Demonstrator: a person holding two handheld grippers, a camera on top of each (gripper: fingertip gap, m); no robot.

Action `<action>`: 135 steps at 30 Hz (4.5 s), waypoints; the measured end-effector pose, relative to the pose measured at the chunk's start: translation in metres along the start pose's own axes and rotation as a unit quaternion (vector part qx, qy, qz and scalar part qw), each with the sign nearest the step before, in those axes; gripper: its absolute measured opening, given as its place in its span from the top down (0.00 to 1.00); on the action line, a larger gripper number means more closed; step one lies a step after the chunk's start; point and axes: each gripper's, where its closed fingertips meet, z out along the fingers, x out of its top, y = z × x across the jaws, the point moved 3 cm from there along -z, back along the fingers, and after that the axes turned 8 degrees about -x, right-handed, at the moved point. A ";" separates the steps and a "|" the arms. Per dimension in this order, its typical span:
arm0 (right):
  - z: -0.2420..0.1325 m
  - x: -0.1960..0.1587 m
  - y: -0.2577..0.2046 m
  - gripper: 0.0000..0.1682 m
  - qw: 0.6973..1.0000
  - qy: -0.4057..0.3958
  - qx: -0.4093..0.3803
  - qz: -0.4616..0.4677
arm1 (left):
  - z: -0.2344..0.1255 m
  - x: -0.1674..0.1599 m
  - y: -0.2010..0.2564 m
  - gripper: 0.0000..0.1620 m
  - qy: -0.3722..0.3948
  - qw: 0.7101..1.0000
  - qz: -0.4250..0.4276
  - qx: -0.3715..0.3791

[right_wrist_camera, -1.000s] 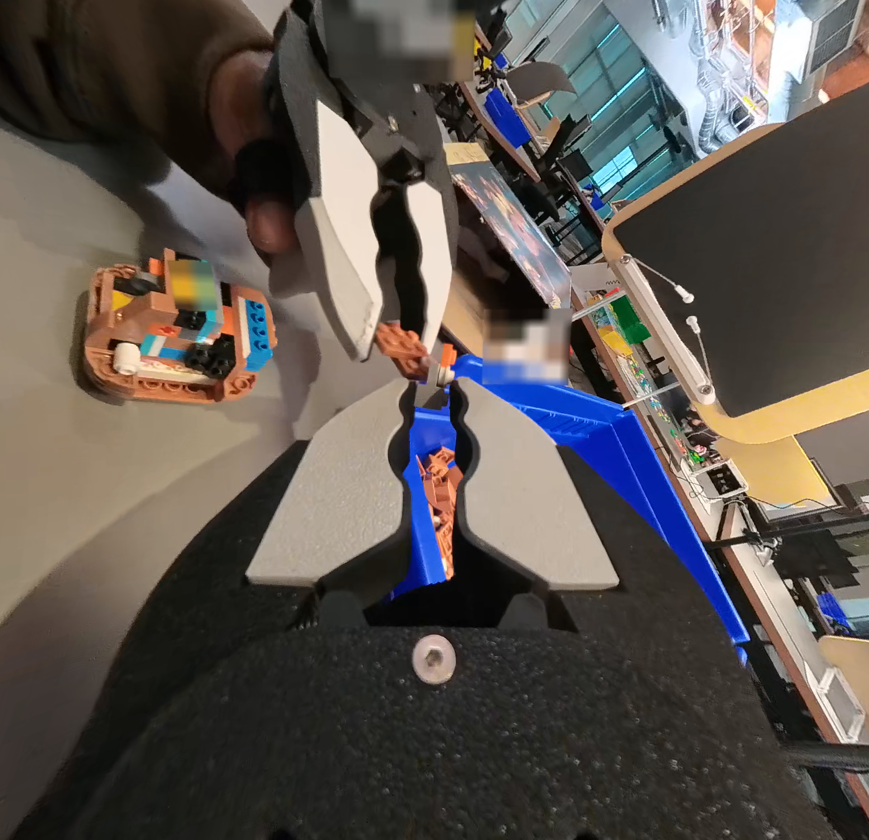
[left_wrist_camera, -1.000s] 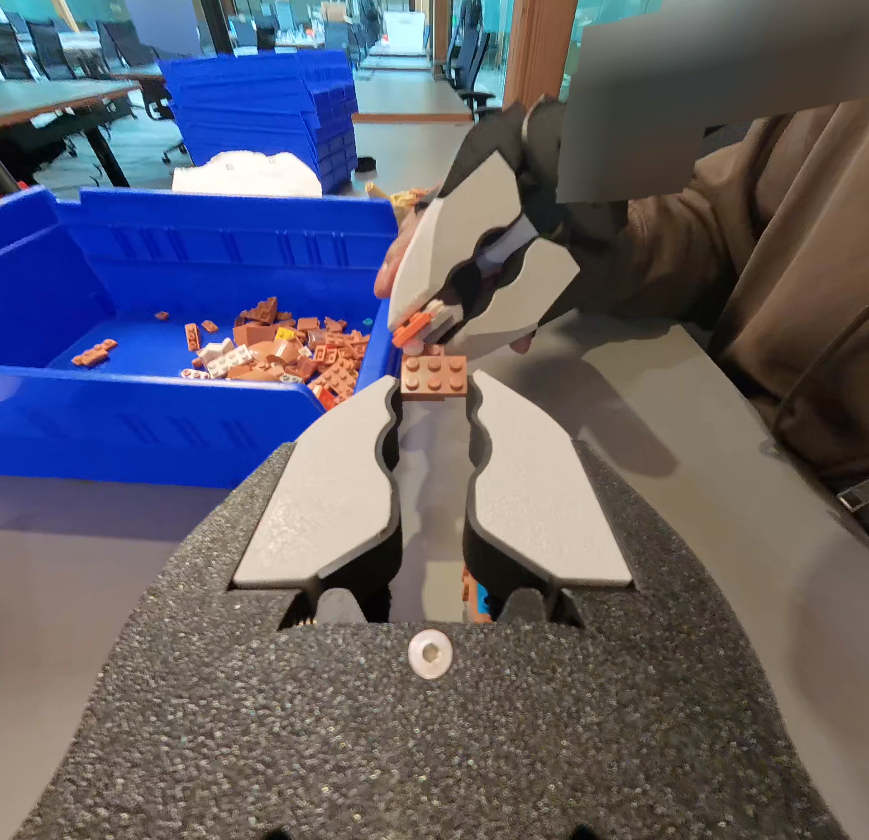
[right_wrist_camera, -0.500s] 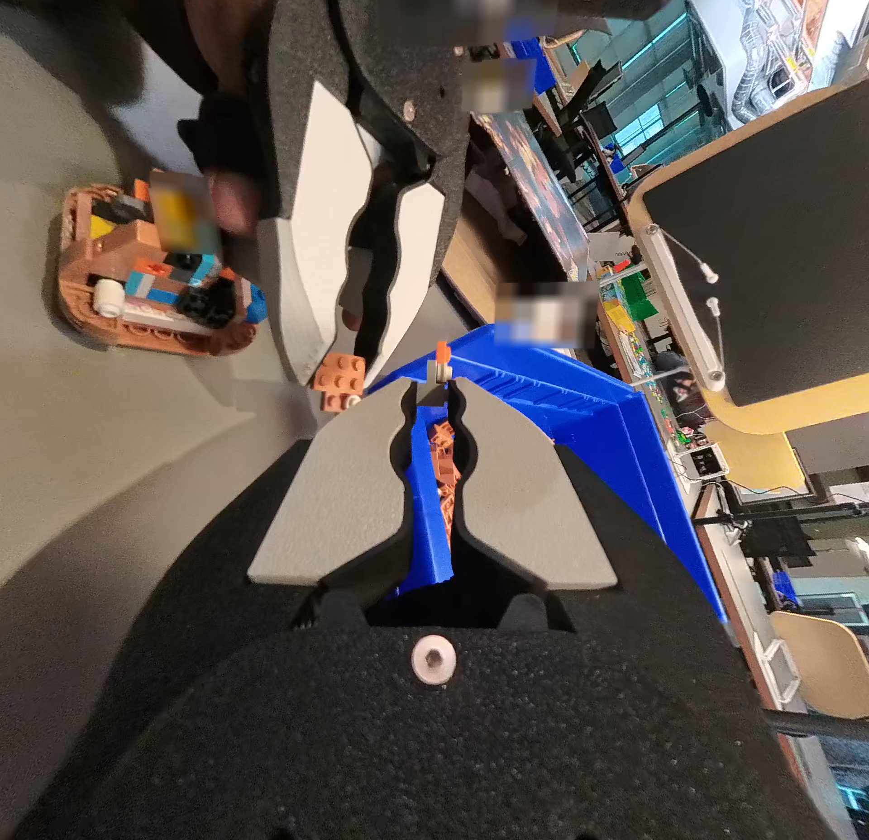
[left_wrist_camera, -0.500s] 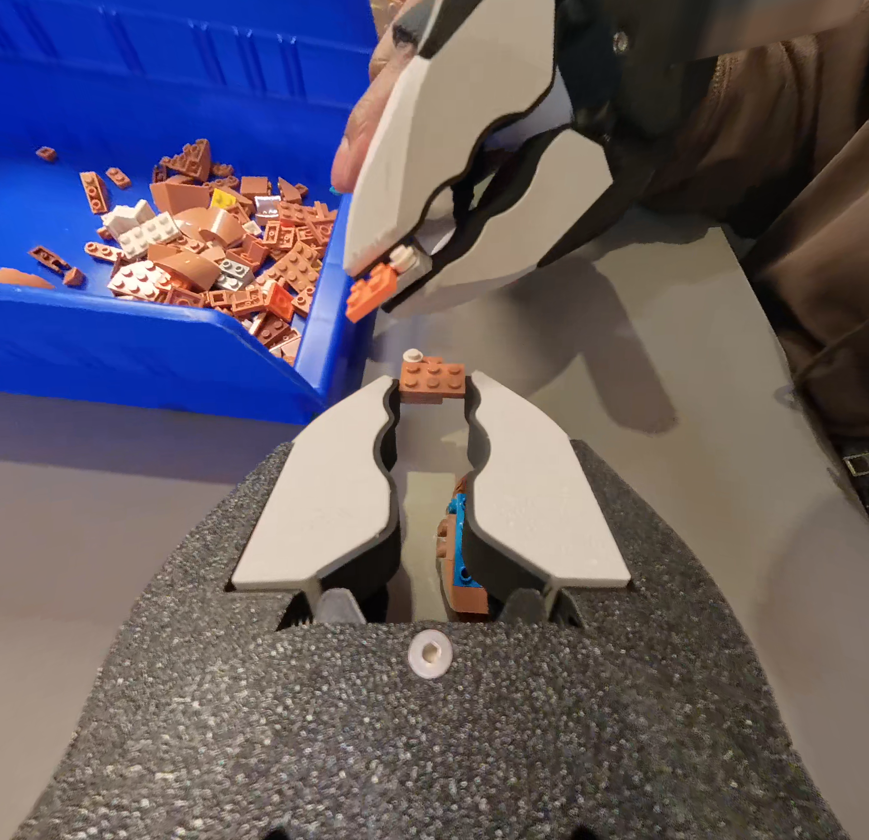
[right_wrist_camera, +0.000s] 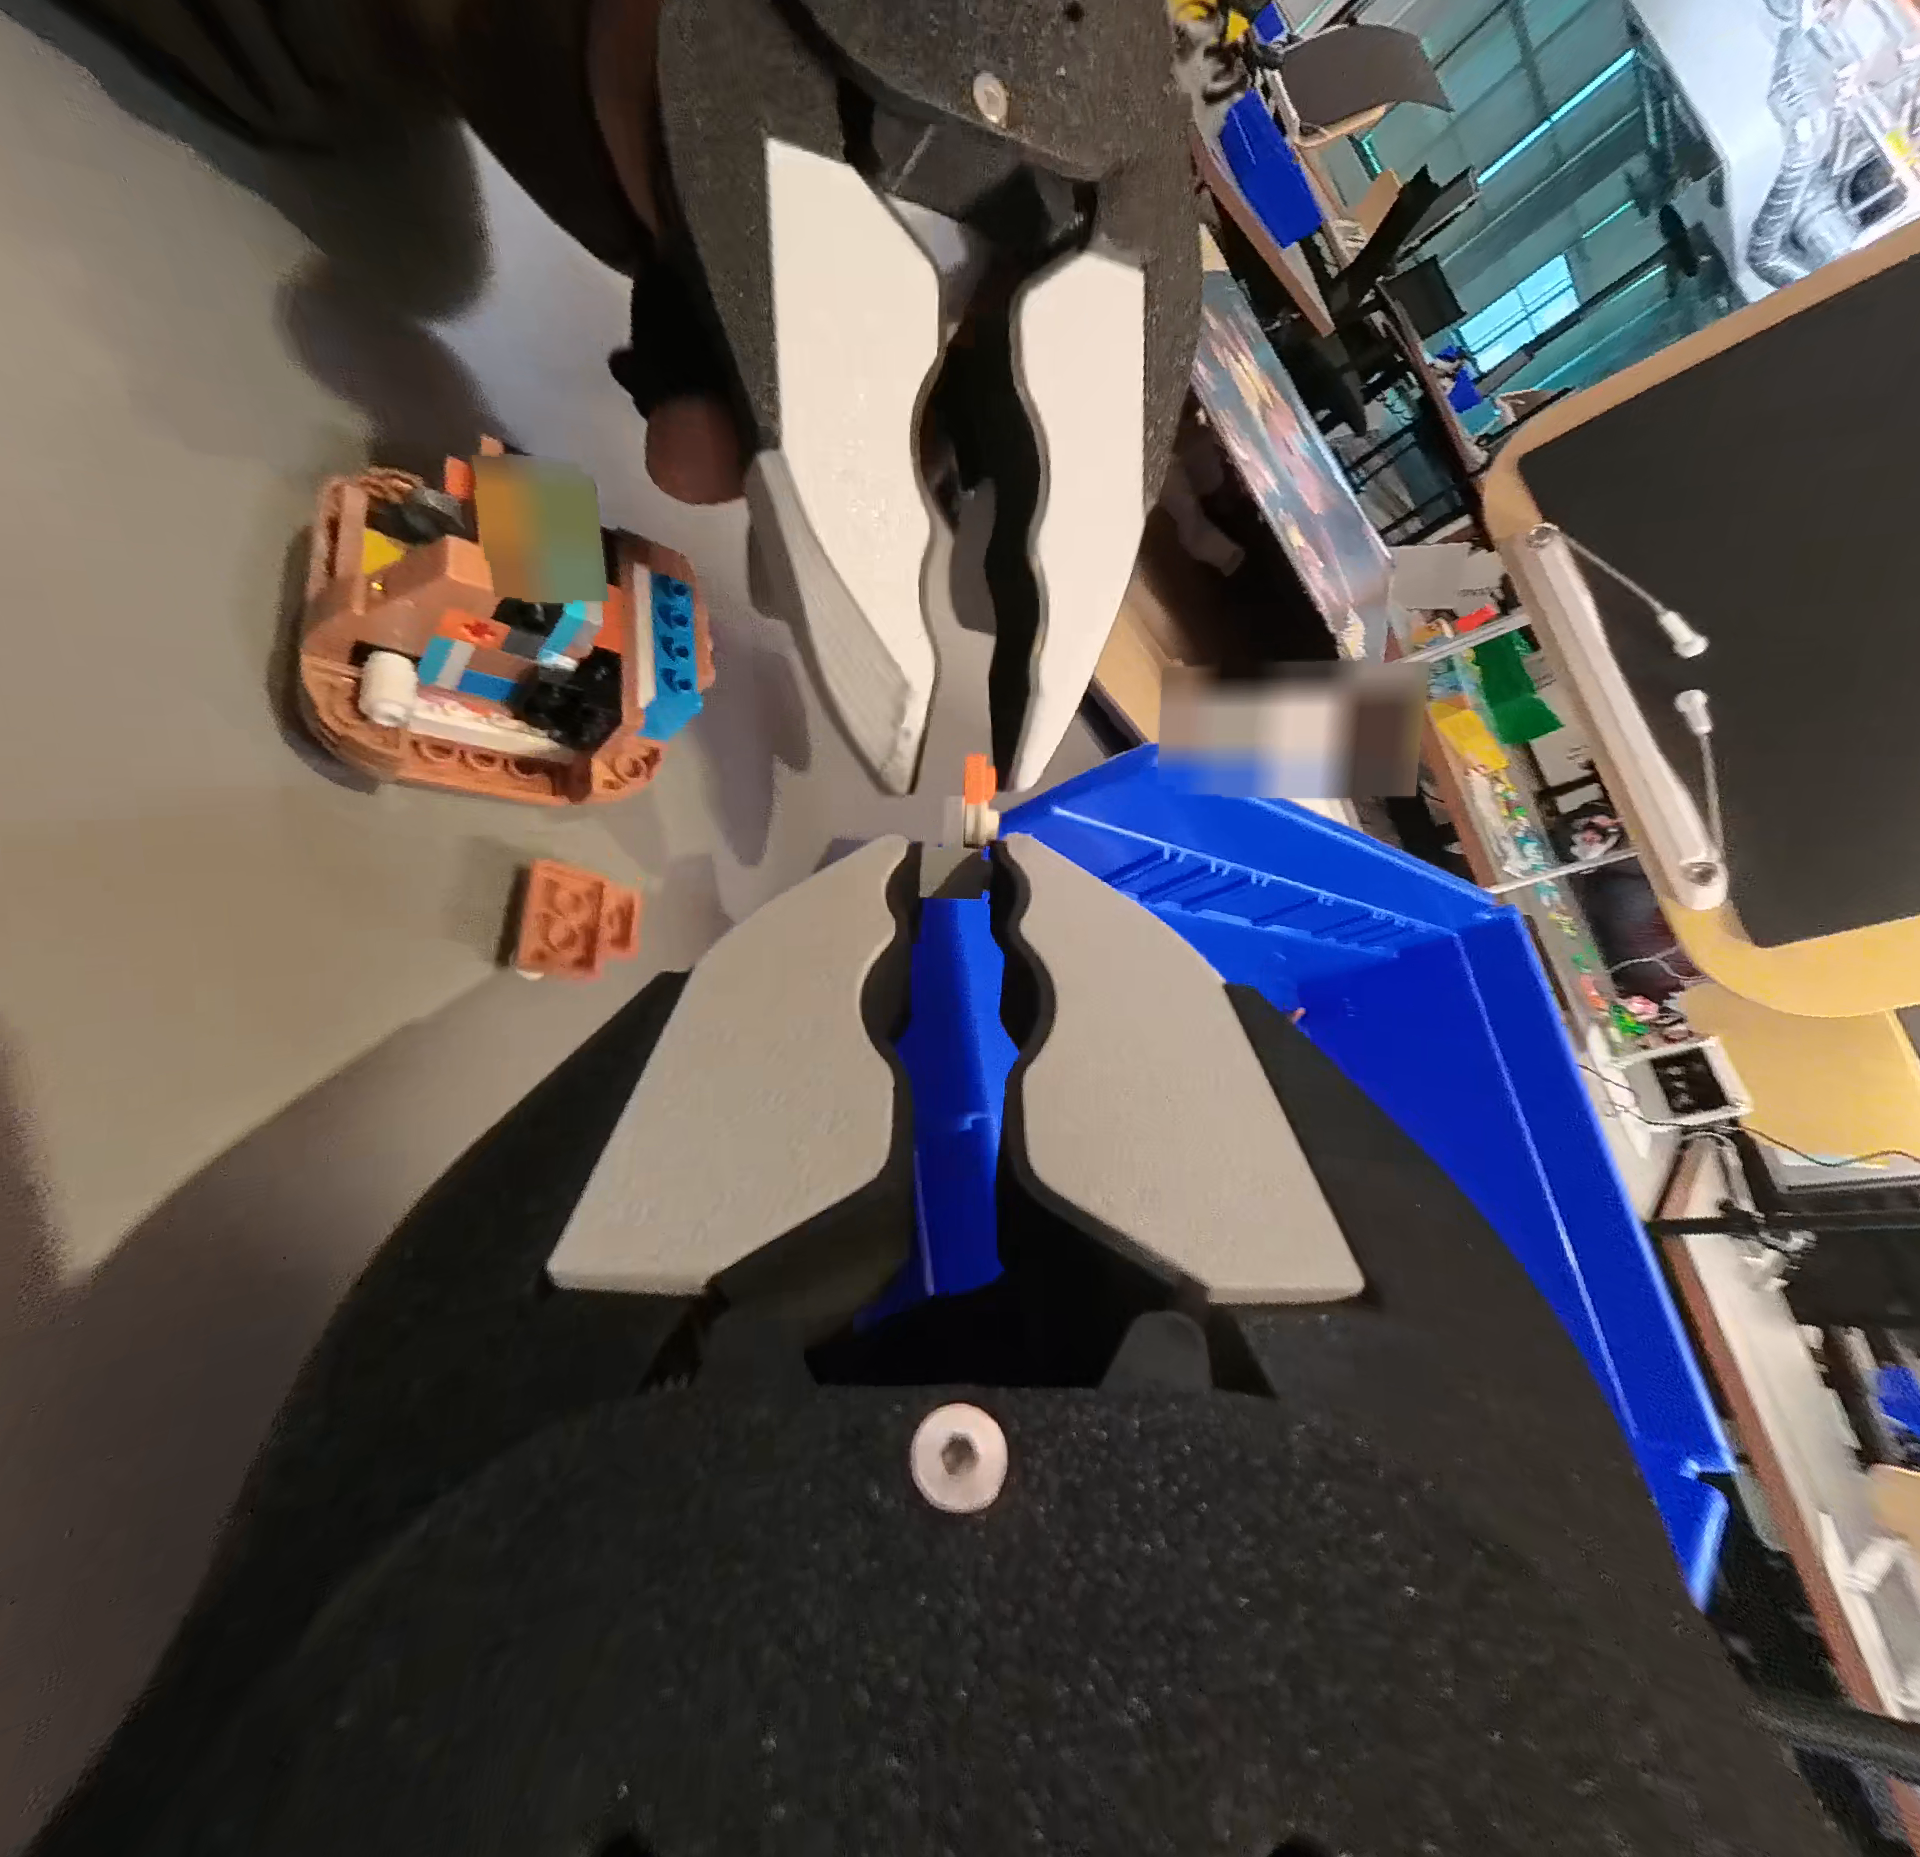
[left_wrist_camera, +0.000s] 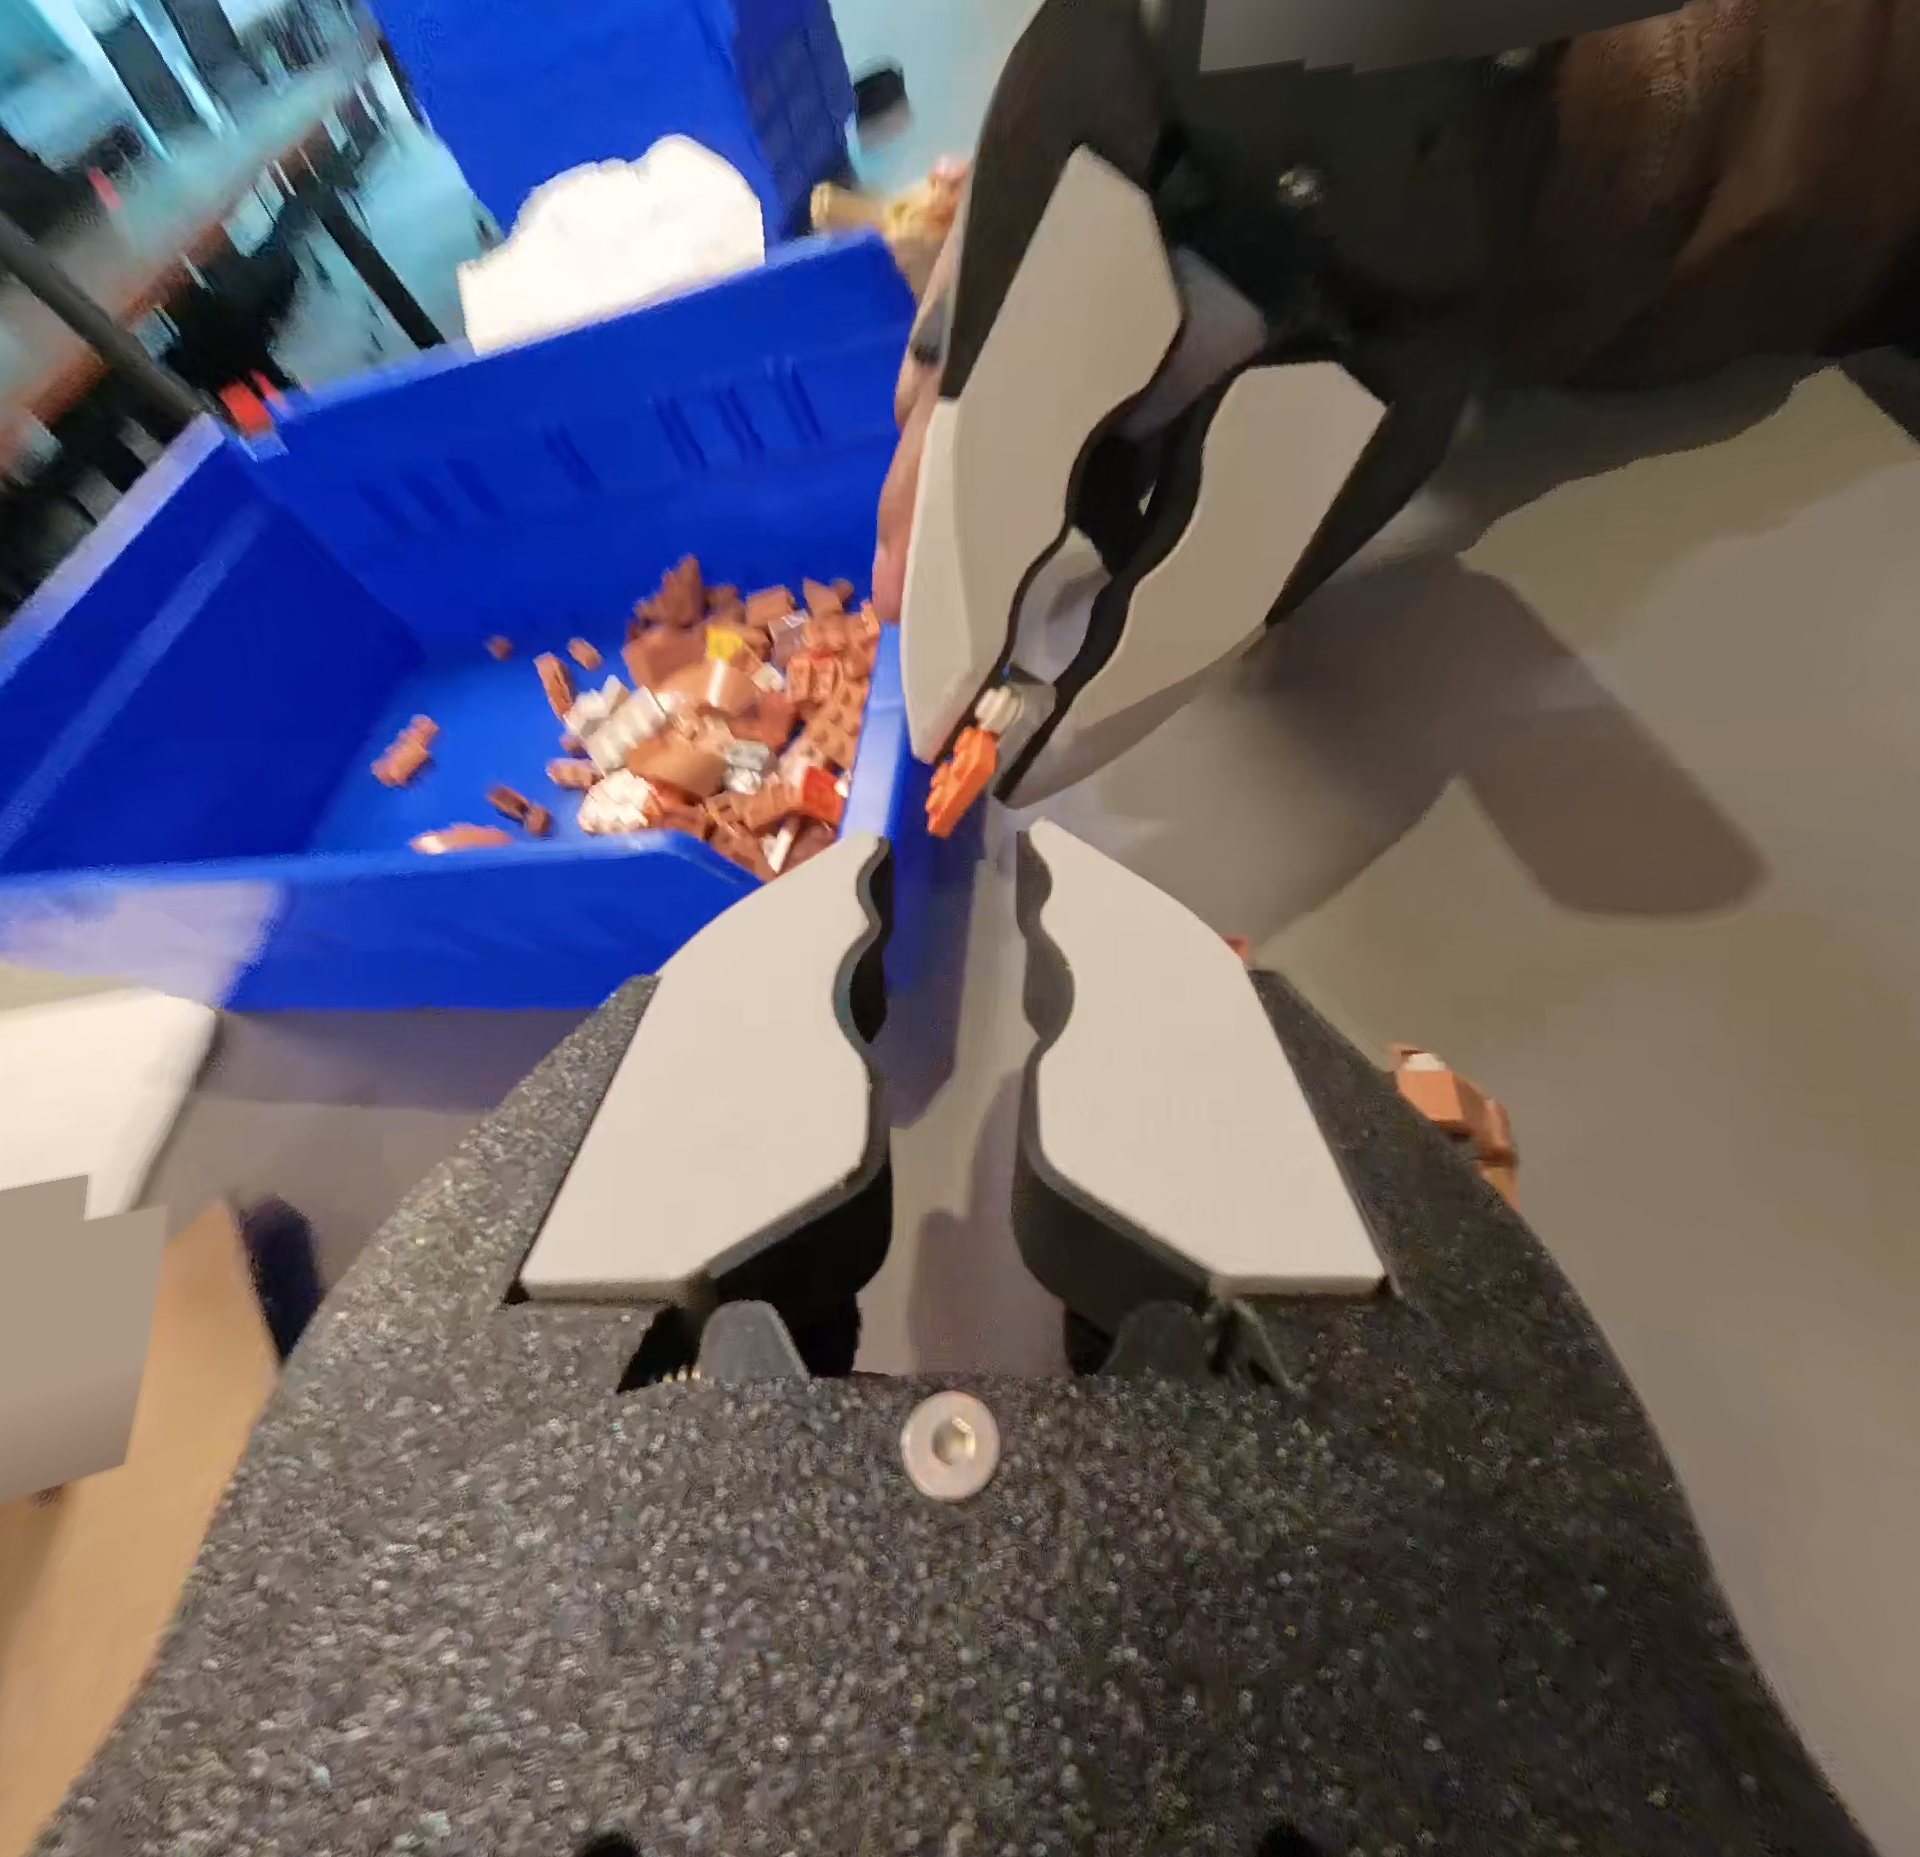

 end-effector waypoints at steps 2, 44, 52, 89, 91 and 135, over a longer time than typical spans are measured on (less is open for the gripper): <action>-0.001 0.002 -0.002 0.93 1.000 0.006 0.014 0.016 | -0.002 0.005 0.004 0.90 0.021 0.998 0.057 0.007; -0.006 -0.012 0.054 0.93 0.973 -0.061 -0.220 0.027 | 0.014 0.041 -0.044 0.80 0.116 0.967 -0.223 0.033; -0.008 -0.009 0.058 0.93 0.965 -0.049 -0.254 0.036 | 0.013 0.045 -0.043 0.80 0.110 0.966 -0.227 0.059; -0.019 0.028 0.041 0.93 0.950 0.071 -0.278 -0.125 | -0.006 0.060 -0.026 0.90 0.082 0.985 -0.154 -0.005; -0.018 0.029 0.040 0.93 0.949 0.074 -0.282 -0.124 | -0.006 0.060 -0.025 0.90 0.091 0.980 -0.176 -0.023; -0.026 0.033 0.034 0.93 0.972 0.153 -0.031 0.175 | -0.006 0.039 -0.011 0.90 -0.038 0.999 -0.013 -0.037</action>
